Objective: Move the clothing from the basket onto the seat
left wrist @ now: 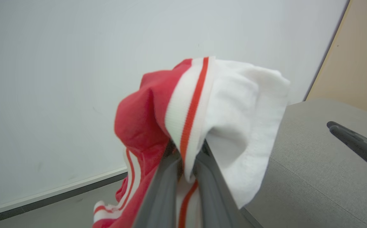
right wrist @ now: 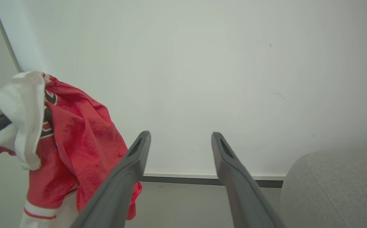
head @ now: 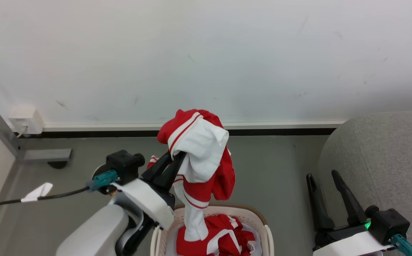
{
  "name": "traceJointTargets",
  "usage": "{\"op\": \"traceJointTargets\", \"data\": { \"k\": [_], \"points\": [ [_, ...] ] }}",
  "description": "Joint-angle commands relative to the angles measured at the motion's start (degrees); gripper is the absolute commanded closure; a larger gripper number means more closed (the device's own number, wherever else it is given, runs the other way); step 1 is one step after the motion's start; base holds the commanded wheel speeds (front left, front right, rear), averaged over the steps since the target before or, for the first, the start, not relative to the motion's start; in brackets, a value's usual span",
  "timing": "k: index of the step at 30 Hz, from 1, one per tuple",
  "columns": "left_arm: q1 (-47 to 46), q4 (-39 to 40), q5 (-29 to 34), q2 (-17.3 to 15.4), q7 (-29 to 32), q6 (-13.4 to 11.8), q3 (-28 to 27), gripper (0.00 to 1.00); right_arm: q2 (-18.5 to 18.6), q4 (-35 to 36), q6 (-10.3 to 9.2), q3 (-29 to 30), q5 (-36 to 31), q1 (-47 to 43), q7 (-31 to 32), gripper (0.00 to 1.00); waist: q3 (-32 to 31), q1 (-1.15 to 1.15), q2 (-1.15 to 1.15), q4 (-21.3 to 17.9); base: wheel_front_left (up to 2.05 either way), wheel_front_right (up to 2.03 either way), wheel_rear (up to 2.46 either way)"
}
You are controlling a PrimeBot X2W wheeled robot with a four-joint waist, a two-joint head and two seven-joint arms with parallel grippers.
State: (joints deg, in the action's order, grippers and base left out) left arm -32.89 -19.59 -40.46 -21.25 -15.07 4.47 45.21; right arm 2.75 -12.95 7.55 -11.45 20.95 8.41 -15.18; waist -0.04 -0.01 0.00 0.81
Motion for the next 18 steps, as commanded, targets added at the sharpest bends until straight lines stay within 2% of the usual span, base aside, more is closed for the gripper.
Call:
{"op": "traceJointTargets", "data": {
  "k": [1,12,18],
  "points": [
    [-0.4,1.0,0.5,-0.3,-0.1,-0.3,-0.6,1.00,0.2,-0.1,-0.12,-0.4,0.4,0.0,0.1,0.00,-0.1,0.01,0.00,0.2,0.00,0.00,0.00],
    [0.8,5.8,0.4,-1.5,-0.1,-1.9,-2.9,1.00,0.2,-0.3,-0.12,-3.7,1.1,0.7,0.1,0.00,-0.3,0.01,0.00,0.4,0.00,0.00,0.00],
    [1.4,6.4,0.2,-1.0,-0.1,-2.3,-2.4,1.00,0.2,-0.5,-0.12,-9.0,2.2,2.2,0.1,0.00,-0.2,0.01,0.00,1.0,0.00,0.00,0.00]
  ]
}}
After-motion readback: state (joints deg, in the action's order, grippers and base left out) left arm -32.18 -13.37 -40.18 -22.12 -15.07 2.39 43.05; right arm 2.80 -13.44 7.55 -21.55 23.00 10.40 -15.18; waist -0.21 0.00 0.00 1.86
